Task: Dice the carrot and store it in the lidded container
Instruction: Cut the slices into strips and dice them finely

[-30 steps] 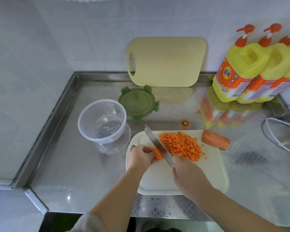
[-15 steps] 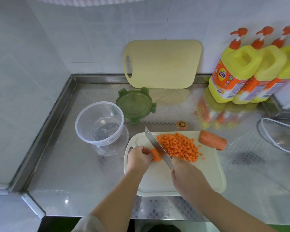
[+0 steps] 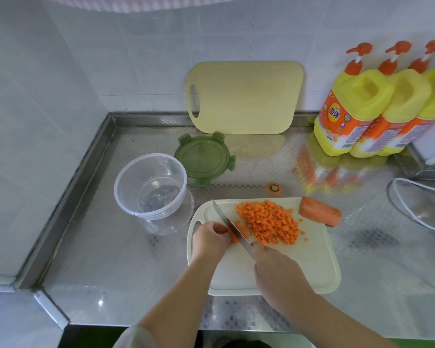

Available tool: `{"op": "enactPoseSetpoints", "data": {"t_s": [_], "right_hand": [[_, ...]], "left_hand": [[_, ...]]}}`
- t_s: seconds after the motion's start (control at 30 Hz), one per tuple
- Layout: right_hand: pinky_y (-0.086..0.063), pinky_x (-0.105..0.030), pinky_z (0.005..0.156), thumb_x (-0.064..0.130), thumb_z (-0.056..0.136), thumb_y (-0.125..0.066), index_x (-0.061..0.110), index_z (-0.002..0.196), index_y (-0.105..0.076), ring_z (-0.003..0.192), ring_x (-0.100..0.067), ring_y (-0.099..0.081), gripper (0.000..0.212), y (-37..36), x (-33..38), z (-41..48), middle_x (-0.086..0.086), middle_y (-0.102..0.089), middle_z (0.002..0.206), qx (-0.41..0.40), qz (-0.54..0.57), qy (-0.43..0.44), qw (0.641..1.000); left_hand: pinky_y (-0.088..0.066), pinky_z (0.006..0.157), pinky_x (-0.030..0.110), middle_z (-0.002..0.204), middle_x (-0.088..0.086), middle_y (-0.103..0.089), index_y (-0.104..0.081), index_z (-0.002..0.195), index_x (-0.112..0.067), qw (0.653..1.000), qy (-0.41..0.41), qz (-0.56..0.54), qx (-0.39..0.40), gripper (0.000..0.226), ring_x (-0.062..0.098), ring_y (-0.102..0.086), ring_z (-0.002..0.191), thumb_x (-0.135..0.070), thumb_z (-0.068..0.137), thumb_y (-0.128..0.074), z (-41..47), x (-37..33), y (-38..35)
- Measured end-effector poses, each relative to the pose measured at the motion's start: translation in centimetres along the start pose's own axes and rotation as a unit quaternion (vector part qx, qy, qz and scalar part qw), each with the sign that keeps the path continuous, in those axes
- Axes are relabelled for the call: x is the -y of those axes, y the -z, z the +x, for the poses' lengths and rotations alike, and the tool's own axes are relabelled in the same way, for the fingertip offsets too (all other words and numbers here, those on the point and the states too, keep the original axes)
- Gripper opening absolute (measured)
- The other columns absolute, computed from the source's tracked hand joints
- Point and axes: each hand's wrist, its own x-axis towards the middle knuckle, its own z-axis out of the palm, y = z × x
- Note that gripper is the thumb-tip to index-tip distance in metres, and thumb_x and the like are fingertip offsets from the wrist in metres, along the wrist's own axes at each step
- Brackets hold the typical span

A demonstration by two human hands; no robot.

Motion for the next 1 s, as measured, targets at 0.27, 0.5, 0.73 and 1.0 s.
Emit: {"op": "enactPoseSetpoints", "data": {"t_s": [0.27,0.5,0.73,1.0], "right_hand": [[-0.037,-0.025,0.062,-0.002,0.090,-0.042,0.013,0.133,-0.032,0.093,-0.019,-0.064,0.047,-0.6,0.5,-0.1,0.000,-0.056,0.111,0.007,-0.039,-0.006,0.999],[-0.041,-0.025,0.069,0.002,0.095,-0.039,0.015,0.140,-0.027,0.091,-0.017,-0.060,0.048,-1.5,-0.1,0.9,0.000,-0.058,0.112,0.013,-0.057,-0.015,0.998],[-0.039,-0.028,0.073,0.016,0.100,-0.032,0.010,0.116,-0.048,0.085,-0.025,-0.052,0.024,-0.6,-1.8,1.6,0.001,-0.044,0.082,0.062,0.018,-0.020,0.998],[-0.036,-0.027,0.067,0.014,0.098,-0.034,0.016,0.116,-0.046,0.083,-0.021,-0.055,0.022,0.5,-0.9,0.0,0.000,-0.051,0.086,-0.019,0.035,0.005,0.999]], "left_hand": [[-0.050,0.067,0.026,0.078,0.000,-0.072,-0.068,0.078,-0.018,0.999,0.025,-0.016,0.017,0.004,0.018,-0.064,0.074,-0.020,0.077,-0.071,0.3,0.1,-0.1],[-0.050,0.066,0.024,0.068,-0.013,-0.056,-0.067,0.076,-0.018,1.000,0.011,-0.005,0.003,0.009,0.016,-0.060,0.070,-0.010,0.080,-0.067,-0.1,-0.3,0.0],[-0.046,0.062,0.021,0.074,-0.015,-0.053,-0.070,0.084,-0.015,0.999,-0.014,0.027,-0.009,0.006,0.013,-0.058,0.074,-0.013,0.081,-0.066,-0.2,0.1,0.1],[-0.041,0.059,0.021,0.074,-0.015,-0.050,-0.068,0.093,-0.012,0.999,-0.034,0.013,-0.019,0.010,0.014,-0.054,0.073,-0.012,0.083,-0.065,-0.5,0.5,-0.1]]}}
